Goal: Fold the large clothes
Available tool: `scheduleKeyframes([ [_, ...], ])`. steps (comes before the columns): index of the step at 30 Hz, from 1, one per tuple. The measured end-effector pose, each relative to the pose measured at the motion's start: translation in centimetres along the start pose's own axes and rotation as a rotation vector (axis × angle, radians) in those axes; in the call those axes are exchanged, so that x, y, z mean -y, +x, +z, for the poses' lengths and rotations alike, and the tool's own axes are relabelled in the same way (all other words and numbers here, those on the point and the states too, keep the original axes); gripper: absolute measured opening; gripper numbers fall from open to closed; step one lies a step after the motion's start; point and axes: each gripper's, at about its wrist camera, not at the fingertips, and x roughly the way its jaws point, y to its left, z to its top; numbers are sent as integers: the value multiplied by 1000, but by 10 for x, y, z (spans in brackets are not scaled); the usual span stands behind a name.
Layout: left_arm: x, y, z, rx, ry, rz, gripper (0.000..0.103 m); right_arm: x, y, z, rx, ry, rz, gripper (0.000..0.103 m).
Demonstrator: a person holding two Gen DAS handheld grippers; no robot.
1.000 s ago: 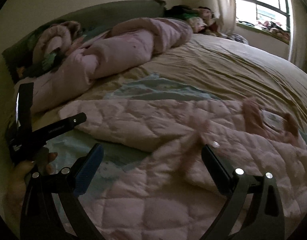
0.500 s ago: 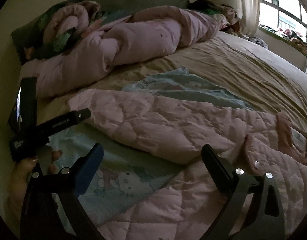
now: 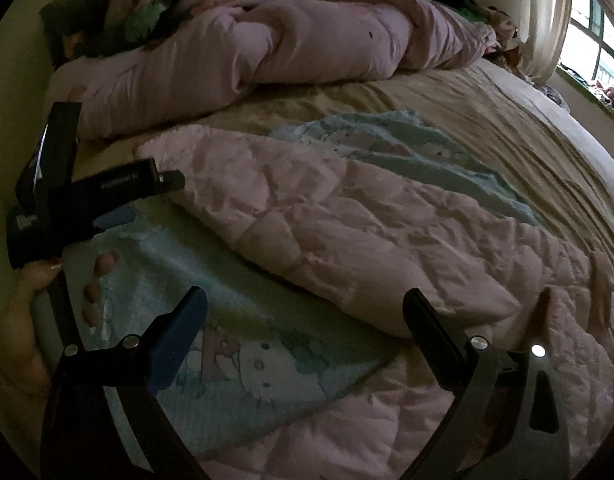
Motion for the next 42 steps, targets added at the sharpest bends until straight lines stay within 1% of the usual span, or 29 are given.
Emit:
scheduleKeyframes([
  [1, -3, 2, 0, -6, -21, -27, 94, 0, 5, 0, -7, 1, 1, 98],
  [2, -7, 6, 1, -13, -45, -39, 94, 0, 8, 0, -12, 4, 6, 98],
  [6, -13, 16, 7, -3, -67, -30, 94, 7, 13, 0, -11, 32, 14, 98],
  [8, -19, 21, 12, 15, -105, -64, 94, 13, 12, -3, -12, 46, 18, 98],
  [11, -26, 28, 13, 31, -159, -94, 94, 22, 4, -9, -6, 52, 10, 98],
  [13, -26, 27, 15, 49, -178, -96, 93, 29, -3, -13, 3, 68, 10, 98],
  [15, -25, 26, 16, 71, -200, -121, 93, 38, -12, -18, 15, 99, 9, 98],
  [16, -25, 26, 17, 78, -208, -134, 92, 42, -16, -21, 21, 118, 9, 98],
  [17, -23, 27, 20, 84, -202, -138, 83, 44, -19, -23, 26, 133, 10, 98],
  [18, -22, 27, 24, 89, -190, -131, 77, 47, -23, -26, 33, 150, 14, 98],
  [20, -24, 28, 30, 104, -182, -115, 59, 51, -34, -33, 49, 172, 25, 98],
  [21, -28, 27, 32, 106, -187, -117, 54, 53, -37, -36, 53, 177, 23, 98],
  [23, -33, 27, 33, 105, -198, -99, 23, 58, -46, -44, 57, 196, 8, 98],
  [24, -35, 26, 33, 109, -199, -95, 21, 60, -49, -47, 61, 206, 6, 98],
  [26, -35, 19, 33, 122, -195, -120, 15, 69, -61, -57, 73, 236, -2, 98],
  [29, -24, 1, 35, 160, -145, -139, 12, 81, -74, -68, 86, 280, -21, 98],
  [35, -2, -46, 40, 248, -58, -192, 11, 108, -110, -91, 124, 355, -59, 98],
  [40, 7, -72, 42, 297, -39, -257, 10, 127, -141, -109, 162, 396, -99, 98],
  [42, 19, -84, 39, 325, 1, -257, 10, 133, -151, -116, 173, 414, -109, 98],
])
